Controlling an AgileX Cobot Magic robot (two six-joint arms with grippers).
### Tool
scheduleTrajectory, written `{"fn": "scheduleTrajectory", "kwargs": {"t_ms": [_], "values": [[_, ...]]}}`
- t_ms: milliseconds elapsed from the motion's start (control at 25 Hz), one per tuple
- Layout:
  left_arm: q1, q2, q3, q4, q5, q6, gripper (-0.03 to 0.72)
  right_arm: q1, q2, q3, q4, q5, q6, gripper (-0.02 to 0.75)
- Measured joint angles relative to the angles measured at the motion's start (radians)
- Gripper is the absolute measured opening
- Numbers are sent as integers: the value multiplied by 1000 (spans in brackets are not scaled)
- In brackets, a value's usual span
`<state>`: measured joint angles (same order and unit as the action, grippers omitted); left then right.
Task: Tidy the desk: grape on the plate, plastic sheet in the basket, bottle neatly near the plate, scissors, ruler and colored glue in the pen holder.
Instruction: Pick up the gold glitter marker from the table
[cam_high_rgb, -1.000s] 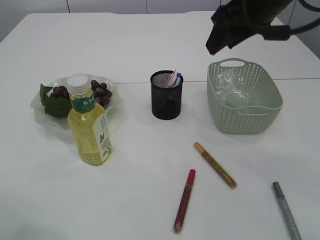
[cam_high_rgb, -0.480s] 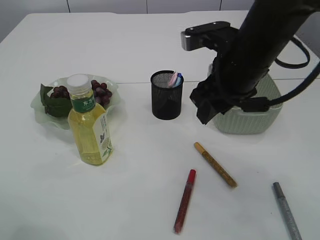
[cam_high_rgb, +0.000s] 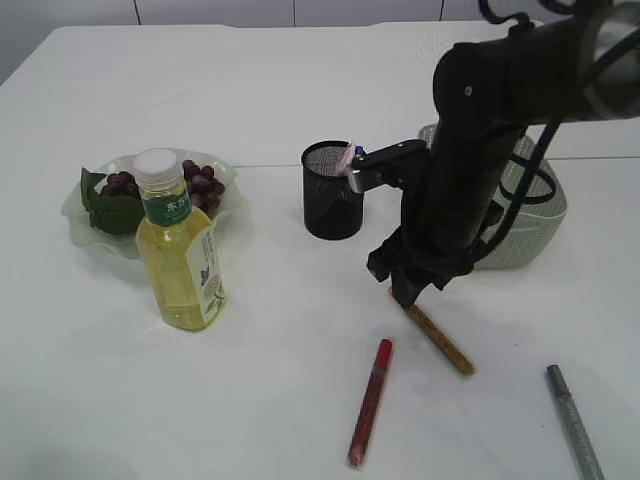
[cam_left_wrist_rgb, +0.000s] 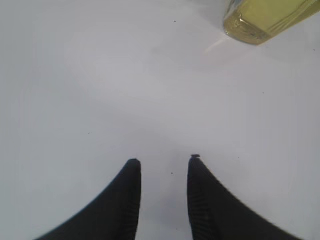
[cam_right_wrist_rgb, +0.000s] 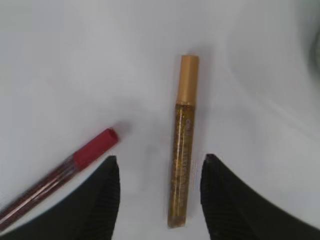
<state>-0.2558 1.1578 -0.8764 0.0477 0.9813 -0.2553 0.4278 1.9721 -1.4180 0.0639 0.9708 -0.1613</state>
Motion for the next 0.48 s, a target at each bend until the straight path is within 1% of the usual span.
{"fn": "scheduleTrajectory", "kwargs": {"t_ms": [120, 480], "values": [[0, 0, 0, 0, 0, 0, 239, 0, 47, -30, -40, -7, 28, 383], [0, 0, 0, 0, 2, 0, 239, 0, 142, -95, -56, -13, 41, 383]]}}
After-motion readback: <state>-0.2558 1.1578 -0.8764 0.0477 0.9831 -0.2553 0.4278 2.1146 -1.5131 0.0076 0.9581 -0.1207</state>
